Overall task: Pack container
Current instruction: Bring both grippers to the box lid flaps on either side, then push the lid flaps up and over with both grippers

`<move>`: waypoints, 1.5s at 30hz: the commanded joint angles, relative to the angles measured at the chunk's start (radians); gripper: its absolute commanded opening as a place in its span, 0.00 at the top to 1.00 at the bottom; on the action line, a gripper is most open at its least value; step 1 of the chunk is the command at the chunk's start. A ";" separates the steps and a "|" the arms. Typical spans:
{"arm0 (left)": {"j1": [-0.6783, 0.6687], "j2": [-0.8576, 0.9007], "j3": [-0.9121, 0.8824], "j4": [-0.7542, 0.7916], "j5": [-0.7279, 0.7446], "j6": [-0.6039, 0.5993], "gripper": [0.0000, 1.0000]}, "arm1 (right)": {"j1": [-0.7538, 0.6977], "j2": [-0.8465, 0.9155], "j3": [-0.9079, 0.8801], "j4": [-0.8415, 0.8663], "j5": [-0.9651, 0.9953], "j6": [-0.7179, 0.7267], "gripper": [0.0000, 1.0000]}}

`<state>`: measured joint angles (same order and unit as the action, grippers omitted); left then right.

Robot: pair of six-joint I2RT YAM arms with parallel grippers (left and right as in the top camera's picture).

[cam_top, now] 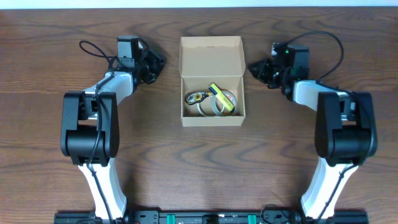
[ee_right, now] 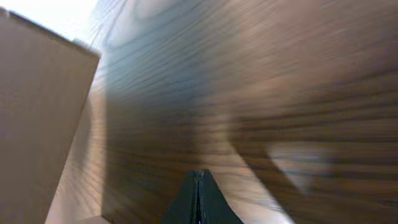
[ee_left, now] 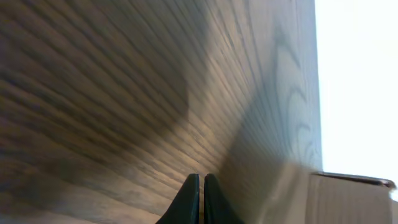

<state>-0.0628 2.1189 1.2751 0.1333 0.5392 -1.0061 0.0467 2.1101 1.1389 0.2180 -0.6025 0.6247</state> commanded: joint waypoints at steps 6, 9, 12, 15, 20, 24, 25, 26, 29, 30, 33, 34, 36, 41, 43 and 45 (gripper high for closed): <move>-0.040 0.013 0.019 0.018 0.101 -0.004 0.94 | 0.060 0.019 0.042 0.031 -0.008 0.014 0.99; -0.055 0.013 0.019 0.026 0.117 -0.003 0.94 | 0.060 0.019 0.042 0.048 -0.013 0.003 0.99; -0.056 0.013 0.019 0.037 0.137 0.000 0.94 | 0.060 0.019 0.042 0.081 -0.039 -0.010 0.99; -0.055 0.013 0.019 0.052 0.166 0.008 0.94 | 0.060 0.019 0.042 0.111 -0.051 -0.013 0.99; -0.054 0.013 0.036 0.058 0.223 0.039 0.94 | 0.060 0.018 0.043 0.136 -0.095 -0.047 0.99; -0.054 0.013 0.081 0.031 0.278 0.089 0.94 | 0.058 0.011 0.044 0.138 -0.121 -0.058 0.99; -0.054 0.013 0.095 0.003 0.283 0.103 0.94 | 0.058 0.008 0.044 0.138 -0.121 -0.059 0.99; -0.054 0.013 0.111 -0.035 0.288 0.122 0.95 | 0.058 0.000 0.044 0.138 -0.122 -0.062 0.99; -0.055 0.013 0.170 -0.175 0.289 0.204 0.95 | 0.058 -0.027 0.044 0.136 -0.123 -0.082 0.98; -0.056 0.013 0.186 -0.205 0.289 0.223 0.94 | 0.058 -0.036 0.044 0.135 -0.123 -0.088 0.99; -0.057 0.013 0.240 -0.277 0.292 0.248 0.94 | 0.057 -0.056 0.044 0.129 -0.121 -0.088 0.98; -0.057 0.013 0.254 -0.292 0.293 0.253 0.94 | 0.058 -0.061 0.044 0.126 -0.121 -0.092 0.98; -0.057 0.013 0.281 -0.323 0.294 0.270 0.94 | 0.060 -0.070 0.044 0.121 -0.125 -0.092 0.99; -0.057 0.012 0.347 -0.423 0.296 0.329 0.94 | 0.058 -0.103 0.044 0.101 -0.127 -0.124 0.99; -0.057 0.012 0.362 -0.452 0.292 0.355 0.94 | 0.058 -0.112 0.044 0.094 -0.120 -0.140 0.98; -0.057 0.012 0.365 -0.467 0.292 0.371 0.94 | 0.058 -0.113 0.044 0.087 -0.120 -0.145 0.98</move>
<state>-0.1108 2.1208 1.6150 -0.3199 0.8066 -0.6918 0.1013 2.0281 1.1641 0.3107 -0.7071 0.5140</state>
